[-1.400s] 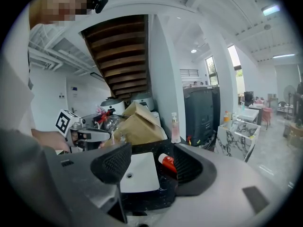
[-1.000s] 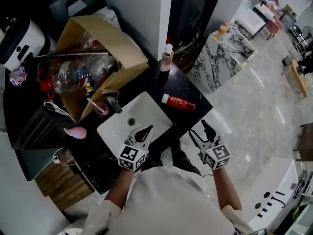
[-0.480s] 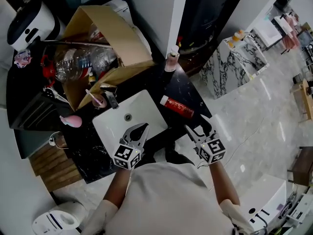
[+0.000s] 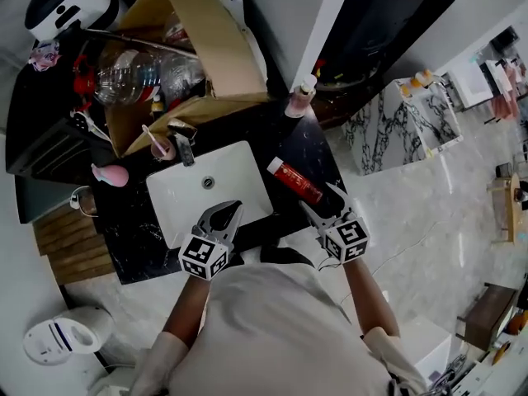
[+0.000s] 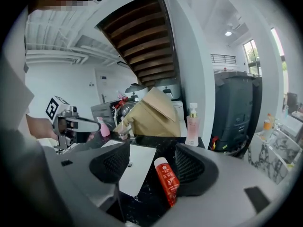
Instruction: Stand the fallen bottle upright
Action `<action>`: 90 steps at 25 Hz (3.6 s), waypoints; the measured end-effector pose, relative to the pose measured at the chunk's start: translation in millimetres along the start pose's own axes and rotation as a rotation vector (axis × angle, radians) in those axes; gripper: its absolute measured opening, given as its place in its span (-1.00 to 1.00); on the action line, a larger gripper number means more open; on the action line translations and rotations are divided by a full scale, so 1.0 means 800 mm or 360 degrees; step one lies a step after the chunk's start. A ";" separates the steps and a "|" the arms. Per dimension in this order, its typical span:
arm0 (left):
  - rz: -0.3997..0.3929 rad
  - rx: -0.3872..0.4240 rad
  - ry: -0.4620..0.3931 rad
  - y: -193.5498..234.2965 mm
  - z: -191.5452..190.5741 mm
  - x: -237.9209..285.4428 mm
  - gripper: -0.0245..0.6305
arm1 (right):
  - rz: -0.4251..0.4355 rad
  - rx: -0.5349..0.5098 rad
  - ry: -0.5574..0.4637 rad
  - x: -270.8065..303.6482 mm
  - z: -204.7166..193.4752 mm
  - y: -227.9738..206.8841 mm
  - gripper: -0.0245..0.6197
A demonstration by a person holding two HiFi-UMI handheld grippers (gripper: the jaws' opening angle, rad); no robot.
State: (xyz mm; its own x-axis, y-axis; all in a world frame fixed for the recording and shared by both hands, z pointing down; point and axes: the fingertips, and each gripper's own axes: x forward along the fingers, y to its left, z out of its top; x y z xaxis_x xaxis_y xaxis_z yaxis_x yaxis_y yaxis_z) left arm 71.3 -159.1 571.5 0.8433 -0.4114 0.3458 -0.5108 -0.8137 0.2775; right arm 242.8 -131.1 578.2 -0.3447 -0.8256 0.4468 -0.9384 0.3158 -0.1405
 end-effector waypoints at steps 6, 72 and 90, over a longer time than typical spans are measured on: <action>0.0091 -0.0055 0.0013 0.001 -0.015 0.009 -0.90 | 0.0135 -0.0074 0.0138 0.041 -0.023 -0.016 0.00; 0.0463 -0.0288 0.0032 0.075 -0.112 -0.066 -0.90 | 0.0239 -0.0547 0.0851 0.220 -0.169 -0.033 0.03; 0.0375 -0.0133 -0.0035 0.056 -0.070 -0.084 -0.90 | 0.0039 -0.0421 0.0633 0.156 -0.114 -0.051 0.03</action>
State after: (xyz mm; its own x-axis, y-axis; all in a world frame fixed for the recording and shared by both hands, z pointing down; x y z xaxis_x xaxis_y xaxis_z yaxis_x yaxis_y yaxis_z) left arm -17.8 -144.7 610.7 0.7025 -0.5951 0.3904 -0.7048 -0.6581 0.2650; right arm 240.4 -204.2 720.1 -0.2816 -0.5897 0.7569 -0.8739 0.4834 0.0515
